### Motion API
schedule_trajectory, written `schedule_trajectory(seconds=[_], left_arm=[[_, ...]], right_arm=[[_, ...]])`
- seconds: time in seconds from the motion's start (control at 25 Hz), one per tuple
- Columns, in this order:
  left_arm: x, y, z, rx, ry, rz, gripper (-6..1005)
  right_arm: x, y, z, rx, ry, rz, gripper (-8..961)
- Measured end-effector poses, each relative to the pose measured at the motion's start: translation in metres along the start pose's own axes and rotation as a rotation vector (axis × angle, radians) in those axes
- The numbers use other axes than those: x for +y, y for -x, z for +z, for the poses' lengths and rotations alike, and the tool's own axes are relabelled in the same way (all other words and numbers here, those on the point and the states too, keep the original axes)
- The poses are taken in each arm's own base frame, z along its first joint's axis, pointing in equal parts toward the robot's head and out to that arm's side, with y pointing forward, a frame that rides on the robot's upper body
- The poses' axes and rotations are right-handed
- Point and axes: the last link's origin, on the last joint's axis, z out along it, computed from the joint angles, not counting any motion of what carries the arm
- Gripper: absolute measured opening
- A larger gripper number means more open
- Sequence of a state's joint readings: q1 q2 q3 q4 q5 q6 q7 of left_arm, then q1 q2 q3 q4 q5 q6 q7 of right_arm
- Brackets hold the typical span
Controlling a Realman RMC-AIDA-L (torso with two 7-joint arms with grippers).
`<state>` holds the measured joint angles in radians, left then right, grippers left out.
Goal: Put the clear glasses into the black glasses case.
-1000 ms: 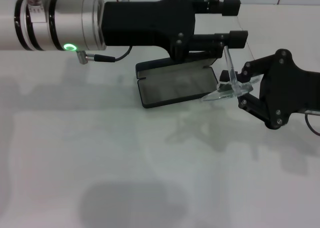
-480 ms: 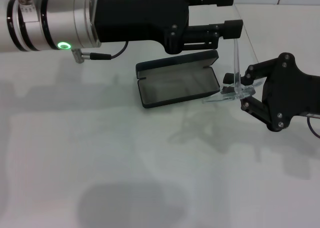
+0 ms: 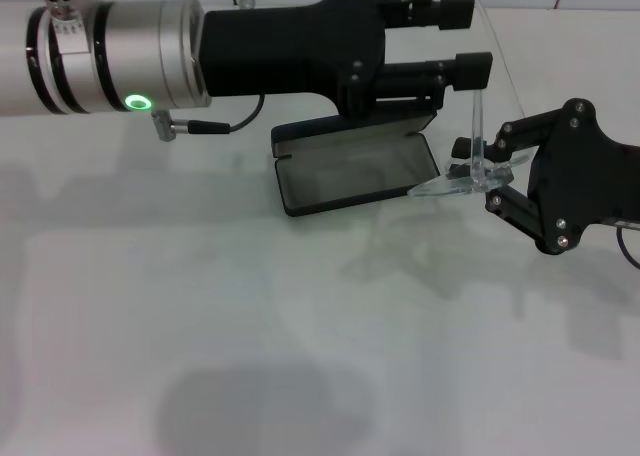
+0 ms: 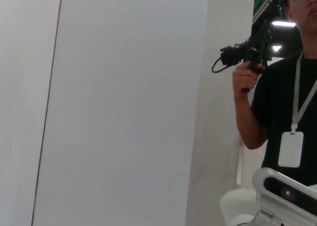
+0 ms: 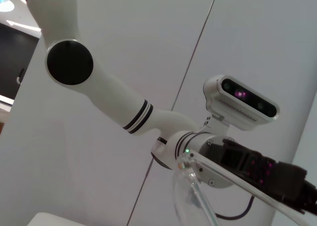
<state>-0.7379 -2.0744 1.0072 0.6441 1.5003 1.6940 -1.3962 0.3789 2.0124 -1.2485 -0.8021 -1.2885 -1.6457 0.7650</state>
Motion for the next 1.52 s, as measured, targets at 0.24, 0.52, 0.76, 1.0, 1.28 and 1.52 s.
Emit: schedule_trajectory(seconds=[0.24, 0.52, 0.76, 1.0, 1.28, 1.52], left_arm=[[0.002, 0.004, 0.003, -0.007, 0.004, -0.01, 642], [0.003, 0.008, 0.005, -0.033, 0.018, -0.026, 642], [0.004, 0.012, 0.013, -0.073, 0.035, -0.042, 641], [0.001, 0.009, 0.015, -0.065, 0.028, -0.042, 641], [-0.005, 0.002, -0.005, -0.032, -0.031, -0.061, 641], [-0.016, 0.009, -0.012, -0.061, -0.12, -0.065, 641]], right_arm=[[0.0, 0.0, 0.0, 0.0, -0.002, -0.012, 115], [0.0, 0.0, 0.0, 0.002, -0.003, -0.014, 117], [0.0, -0.001, -0.001, 0.004, -0.006, -0.021, 119], [0.0, -0.004, -0.001, 0.019, -0.017, -0.02, 121], [0.015, 0.006, -0.026, -0.009, 0.042, -0.094, 123], [0.03, 0.028, -0.039, -0.18, 0.104, -0.158, 125]])
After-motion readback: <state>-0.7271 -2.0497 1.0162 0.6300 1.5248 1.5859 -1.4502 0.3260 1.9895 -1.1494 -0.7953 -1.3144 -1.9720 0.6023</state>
